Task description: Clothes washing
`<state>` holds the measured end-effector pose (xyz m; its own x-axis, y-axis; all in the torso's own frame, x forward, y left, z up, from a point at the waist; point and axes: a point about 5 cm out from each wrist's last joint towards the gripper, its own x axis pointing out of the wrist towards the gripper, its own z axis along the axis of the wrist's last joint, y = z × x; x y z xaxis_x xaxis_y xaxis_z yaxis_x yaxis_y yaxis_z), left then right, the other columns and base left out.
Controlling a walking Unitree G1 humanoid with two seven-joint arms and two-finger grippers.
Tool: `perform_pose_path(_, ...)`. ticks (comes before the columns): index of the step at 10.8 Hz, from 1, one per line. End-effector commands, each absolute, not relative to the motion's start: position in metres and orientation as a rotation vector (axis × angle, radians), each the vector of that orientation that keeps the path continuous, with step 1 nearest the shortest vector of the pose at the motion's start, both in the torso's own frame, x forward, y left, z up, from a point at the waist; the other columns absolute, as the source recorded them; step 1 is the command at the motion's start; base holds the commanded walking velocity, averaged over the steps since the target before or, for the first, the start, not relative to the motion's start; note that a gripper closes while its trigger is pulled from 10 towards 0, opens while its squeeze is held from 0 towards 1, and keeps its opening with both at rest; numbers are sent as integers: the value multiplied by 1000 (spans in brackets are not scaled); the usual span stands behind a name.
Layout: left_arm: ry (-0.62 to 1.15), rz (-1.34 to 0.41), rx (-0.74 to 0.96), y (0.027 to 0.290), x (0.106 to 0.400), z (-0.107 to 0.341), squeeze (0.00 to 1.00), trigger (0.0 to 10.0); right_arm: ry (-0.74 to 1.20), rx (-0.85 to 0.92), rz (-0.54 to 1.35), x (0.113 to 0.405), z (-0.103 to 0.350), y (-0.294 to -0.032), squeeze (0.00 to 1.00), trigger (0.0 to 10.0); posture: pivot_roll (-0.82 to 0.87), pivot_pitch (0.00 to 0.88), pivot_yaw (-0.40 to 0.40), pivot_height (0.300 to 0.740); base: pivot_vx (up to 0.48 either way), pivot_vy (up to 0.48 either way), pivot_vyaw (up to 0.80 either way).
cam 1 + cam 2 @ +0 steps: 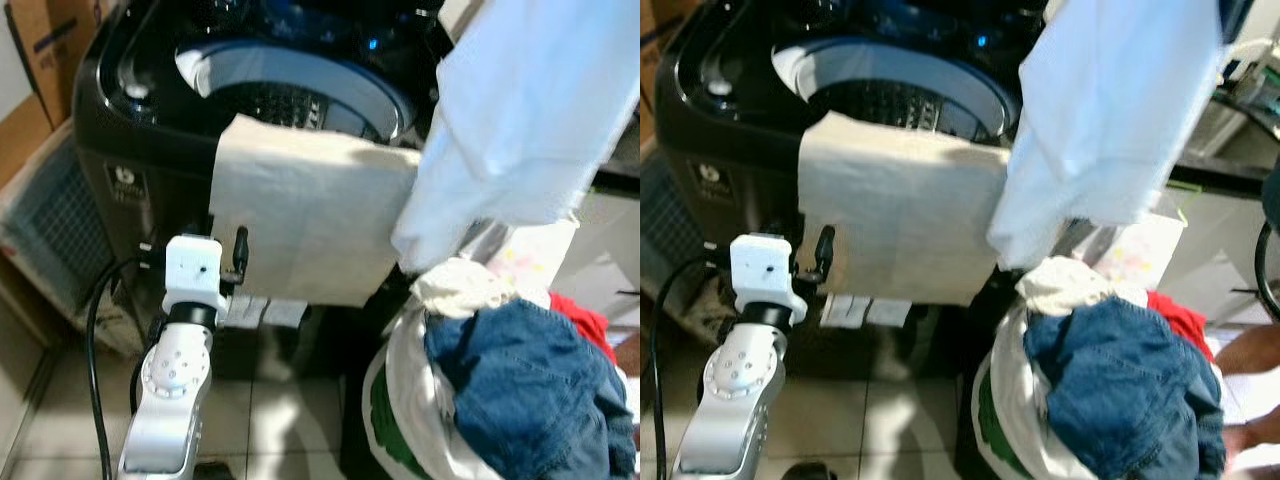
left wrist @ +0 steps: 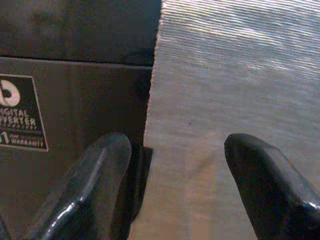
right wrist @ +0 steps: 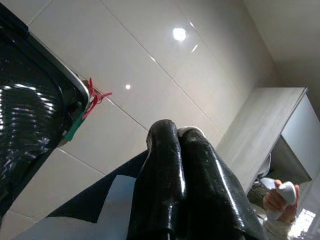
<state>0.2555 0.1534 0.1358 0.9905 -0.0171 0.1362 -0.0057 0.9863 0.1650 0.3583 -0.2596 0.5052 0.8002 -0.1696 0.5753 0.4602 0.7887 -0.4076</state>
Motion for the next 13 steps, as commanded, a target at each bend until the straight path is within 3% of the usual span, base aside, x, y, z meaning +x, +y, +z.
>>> perform_pose_path(1, -160, -12, 151, 148, 255, 140, 0, 10000, -542, -560, -375, 355, 507, -266, 0, 10000, 243, 0, -216, 740, 454, 0, 0)
perform_pose_path(6, -144, 52, 140, 154, 256, 137, 0, 10000, -533, -569, -371, 356, 505, -266, 0, 10000, 239, 0, -215, 740, 422, 0, 0)
perform_pose_path(10, -141, 57, 154, 153, 256, 136, 0, 10000, -539, -576, -394, 353, 507, -270, 0, 10000, 235, 0, -216, 740, 0, 0, 0)
perform_pose_path(12, -135, 50, 155, 153, 256, 135, 0, 10000, -559, -632, -562, 344, 510, -286, 0, 10000, 237, 0, -209, 740, 0, 0, 0)
perform_pose_path(13, -126, 45, 163, 154, 255, 133, 0, 10000, -528, -559, -697, 338, 500, -311, 0, 10000, 252, 0, -215, 740, 0, 0, 0)
